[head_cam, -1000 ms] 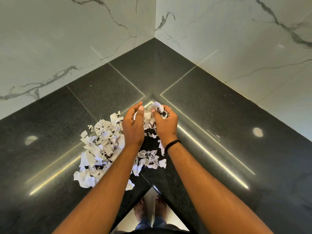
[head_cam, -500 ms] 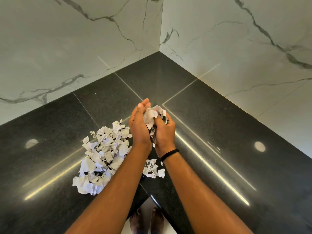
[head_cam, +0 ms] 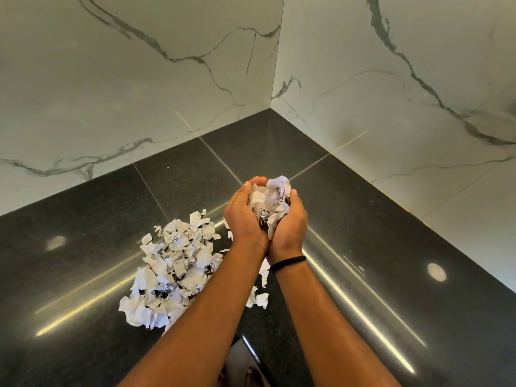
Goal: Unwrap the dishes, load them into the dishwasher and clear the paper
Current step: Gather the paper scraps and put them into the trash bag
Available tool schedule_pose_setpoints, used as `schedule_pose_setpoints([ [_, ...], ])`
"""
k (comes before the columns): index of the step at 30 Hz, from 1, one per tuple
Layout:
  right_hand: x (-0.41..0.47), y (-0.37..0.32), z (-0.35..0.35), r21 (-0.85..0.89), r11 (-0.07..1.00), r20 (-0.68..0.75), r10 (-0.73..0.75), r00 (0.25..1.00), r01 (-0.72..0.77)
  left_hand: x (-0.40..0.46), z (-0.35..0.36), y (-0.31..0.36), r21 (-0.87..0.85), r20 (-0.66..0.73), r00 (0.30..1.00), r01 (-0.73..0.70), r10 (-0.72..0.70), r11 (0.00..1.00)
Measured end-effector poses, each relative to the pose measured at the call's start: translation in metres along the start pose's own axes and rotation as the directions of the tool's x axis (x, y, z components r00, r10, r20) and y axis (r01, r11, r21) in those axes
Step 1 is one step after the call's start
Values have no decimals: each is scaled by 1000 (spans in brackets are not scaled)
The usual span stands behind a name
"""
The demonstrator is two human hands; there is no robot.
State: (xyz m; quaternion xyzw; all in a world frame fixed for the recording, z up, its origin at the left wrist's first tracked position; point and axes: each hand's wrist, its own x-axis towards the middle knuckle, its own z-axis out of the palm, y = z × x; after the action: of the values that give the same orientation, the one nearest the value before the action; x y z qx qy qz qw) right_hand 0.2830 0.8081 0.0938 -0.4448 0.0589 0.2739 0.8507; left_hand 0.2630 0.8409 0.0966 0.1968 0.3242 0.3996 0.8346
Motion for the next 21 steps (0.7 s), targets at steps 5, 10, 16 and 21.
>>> schedule_pose_setpoints([
  [5, -5, -18, 0, -65, 998, 47, -22, 999, 25, -4, 7, 0, -69, 21, 999, 27, -25, 997],
  [10, -15, -38, 7, -104, 991, 83, -71, 994, 80, -14, 19, 10, -182, 56, 996, 79, -70, 980],
  [16, -32, -49, 24, -67, 994, 125, -77, 989, 86, -28, 26, 29, -172, 46, 998, -35, 43, 984],
  [21, -63, -44, 47, -51, 998, 191, -17, 981, 27, -44, 16, 63, -181, 25, 993, -113, 119, 977],
])
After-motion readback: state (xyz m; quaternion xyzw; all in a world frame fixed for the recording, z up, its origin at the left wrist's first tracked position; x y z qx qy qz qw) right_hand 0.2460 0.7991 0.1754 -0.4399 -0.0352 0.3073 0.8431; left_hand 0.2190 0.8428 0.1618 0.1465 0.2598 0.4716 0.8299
